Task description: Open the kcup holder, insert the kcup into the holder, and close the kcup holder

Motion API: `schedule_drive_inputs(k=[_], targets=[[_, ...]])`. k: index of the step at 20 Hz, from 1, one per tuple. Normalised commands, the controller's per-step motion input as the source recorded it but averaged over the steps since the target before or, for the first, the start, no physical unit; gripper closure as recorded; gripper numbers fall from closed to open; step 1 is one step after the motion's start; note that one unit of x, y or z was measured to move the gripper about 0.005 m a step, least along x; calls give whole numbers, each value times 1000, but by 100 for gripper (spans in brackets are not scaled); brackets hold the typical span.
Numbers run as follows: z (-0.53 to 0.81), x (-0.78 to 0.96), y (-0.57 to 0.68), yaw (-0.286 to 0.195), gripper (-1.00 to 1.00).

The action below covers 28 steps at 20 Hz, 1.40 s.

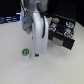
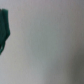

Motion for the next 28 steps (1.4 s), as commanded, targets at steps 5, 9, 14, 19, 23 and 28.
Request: schedule_drive_inputs(k=[5,9,14,19,23,28], targets=[[-348,-312,-435,-303,-100],[-370,-247,-442,-305,-100],[-302,-30,-375,-275,-100],[-250,113,-115,-212,-100],[-128,1,-11,-128,-100],[32,-62,74,-4,-100]])
